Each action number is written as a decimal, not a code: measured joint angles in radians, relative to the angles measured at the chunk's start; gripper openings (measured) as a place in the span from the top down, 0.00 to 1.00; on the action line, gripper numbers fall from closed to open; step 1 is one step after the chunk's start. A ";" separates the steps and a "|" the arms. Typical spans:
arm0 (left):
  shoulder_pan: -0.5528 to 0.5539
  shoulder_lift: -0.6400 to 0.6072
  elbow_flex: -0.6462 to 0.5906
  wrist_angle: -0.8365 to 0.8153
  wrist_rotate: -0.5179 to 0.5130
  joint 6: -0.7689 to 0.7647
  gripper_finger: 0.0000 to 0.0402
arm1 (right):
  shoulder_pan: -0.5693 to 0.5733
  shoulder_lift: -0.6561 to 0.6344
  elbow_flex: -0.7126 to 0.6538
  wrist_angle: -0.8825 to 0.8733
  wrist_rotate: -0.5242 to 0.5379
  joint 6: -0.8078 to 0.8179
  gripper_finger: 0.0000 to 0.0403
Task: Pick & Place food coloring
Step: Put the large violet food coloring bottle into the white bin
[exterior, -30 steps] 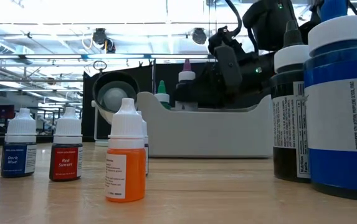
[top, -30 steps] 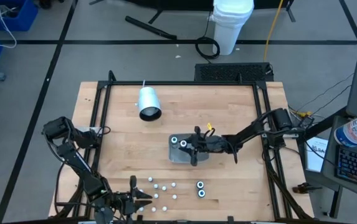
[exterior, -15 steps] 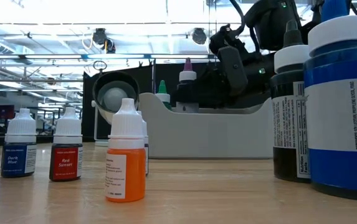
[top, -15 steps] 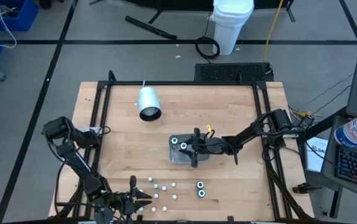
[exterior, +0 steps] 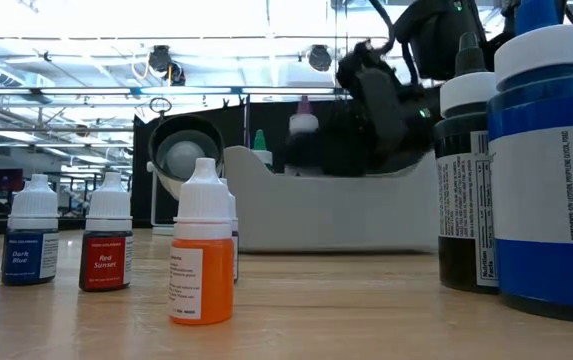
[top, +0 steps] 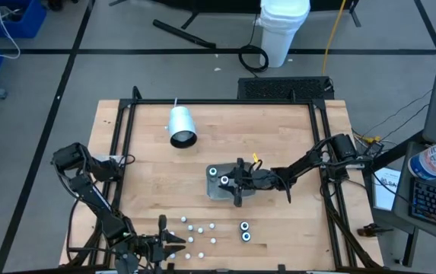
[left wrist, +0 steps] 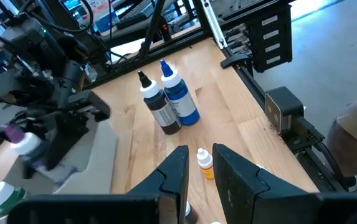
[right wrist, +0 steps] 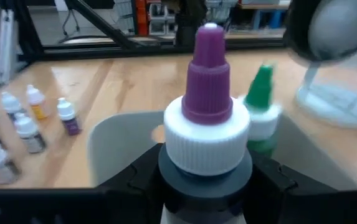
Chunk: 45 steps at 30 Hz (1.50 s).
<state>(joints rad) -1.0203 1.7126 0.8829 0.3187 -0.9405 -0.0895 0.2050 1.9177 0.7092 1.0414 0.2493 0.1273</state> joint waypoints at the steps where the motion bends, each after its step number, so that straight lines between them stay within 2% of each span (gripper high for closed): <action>1: 0.000 0.000 0.000 0.000 0.000 0.000 0.80 | 0.001 0.003 -0.002 -0.011 0.000 0.008 0.61; 12: -0.001 0.000 0.000 0.000 0.000 -0.007 0.80 | 0.000 0.001 -0.001 -0.004 0.007 0.015 0.60; 23: -0.001 0.000 0.000 0.000 0.000 -0.014 0.80 | 0.015 0.001 -0.001 0.002 0.039 -0.006 0.47; 29: -0.002 0.000 0.000 0.000 0.001 -0.022 0.80 | 0.021 -0.029 0.002 0.016 0.038 -0.029 0.46; 32: -0.003 0.000 0.000 0.001 0.033 -0.021 0.80 | 0.027 -0.066 0.002 0.001 0.038 -0.043 0.46; 36: -0.003 0.000 0.000 0.000 0.051 -0.025 0.80 | 0.040 -0.141 0.002 -0.049 0.043 -0.062 0.46; 40: -0.003 0.000 0.000 0.001 0.053 -0.025 0.80 | 0.051 -0.224 0.002 -0.187 0.062 -0.075 0.47; 45: -0.004 0.000 0.000 0.000 0.053 -0.026 0.80 | 0.068 -0.258 0.002 -0.268 0.063 -0.072 0.49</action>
<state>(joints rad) -1.0241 1.7123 0.8833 0.3190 -0.8871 -0.1158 0.2731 1.6592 0.7113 0.7734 0.3123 0.0557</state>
